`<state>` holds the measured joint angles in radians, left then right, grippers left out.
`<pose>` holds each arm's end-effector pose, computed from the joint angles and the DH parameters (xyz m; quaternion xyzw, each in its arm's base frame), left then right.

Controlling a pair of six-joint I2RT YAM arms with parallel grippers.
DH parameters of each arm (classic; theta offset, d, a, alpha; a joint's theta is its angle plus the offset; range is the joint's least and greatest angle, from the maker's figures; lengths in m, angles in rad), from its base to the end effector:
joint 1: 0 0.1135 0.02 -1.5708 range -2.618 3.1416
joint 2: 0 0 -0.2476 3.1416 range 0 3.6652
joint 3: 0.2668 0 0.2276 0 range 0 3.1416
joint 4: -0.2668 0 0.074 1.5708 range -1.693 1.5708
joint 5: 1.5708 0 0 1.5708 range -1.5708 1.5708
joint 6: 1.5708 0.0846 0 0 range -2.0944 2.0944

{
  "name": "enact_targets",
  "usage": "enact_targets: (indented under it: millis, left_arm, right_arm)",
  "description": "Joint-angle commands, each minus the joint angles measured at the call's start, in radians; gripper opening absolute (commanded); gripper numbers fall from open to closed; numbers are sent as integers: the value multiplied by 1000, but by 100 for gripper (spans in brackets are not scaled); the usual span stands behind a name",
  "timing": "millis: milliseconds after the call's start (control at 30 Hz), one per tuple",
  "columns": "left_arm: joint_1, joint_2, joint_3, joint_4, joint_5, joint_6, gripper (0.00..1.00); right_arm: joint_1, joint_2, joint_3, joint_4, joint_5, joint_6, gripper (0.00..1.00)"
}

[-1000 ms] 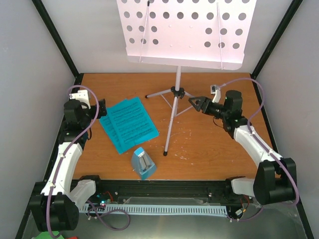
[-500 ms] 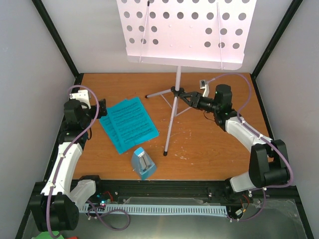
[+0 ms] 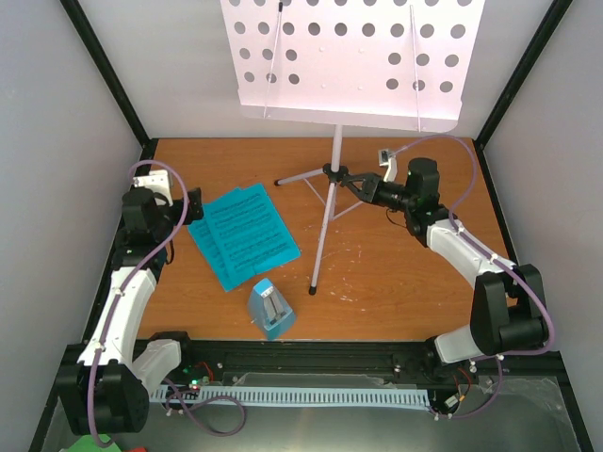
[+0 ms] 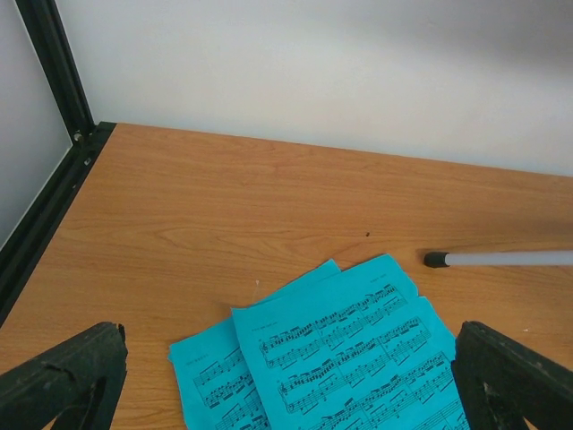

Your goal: Pack up the instrument practice props

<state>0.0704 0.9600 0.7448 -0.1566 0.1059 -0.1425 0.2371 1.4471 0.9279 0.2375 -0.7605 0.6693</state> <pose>0.2526 0.0088 0.2706 -0.0579 0.8230 -0.0640 0.5615 0.3166 0.1365 0.2648 -0.0586 0.7728 0.5110 0.3717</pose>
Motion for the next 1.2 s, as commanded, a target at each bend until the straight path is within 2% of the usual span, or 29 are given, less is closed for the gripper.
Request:
enact_targets:
  millis: [0,167,400,533,767,933,1167]
  left_arm:
    - [4,10,5,19,18,8,100]
    - [4,19,9,18,26,6,100]
    - [3,23,9,17,30,3,99]
    - [4,26,9,17,33,3,99]
    - [4,28,9,17,38,1,99]
    - [3,28,11,15,38,1,99]
    - [4,32,10,15,40,2,100]
  right_arm:
    - [0,5,28,3,-5,-41,25]
    - [0,13,45,-13,-18,-79,16]
    - [35,9,81,-138,49,-222,3]
    - [59,7,99,-215,108,-355,3]
    - [129,-2,122,-308,264,-700,3]
    - [158,1,113,-300,393,-925,3]
    - [178,-1,107,-236,450,-1138,3]
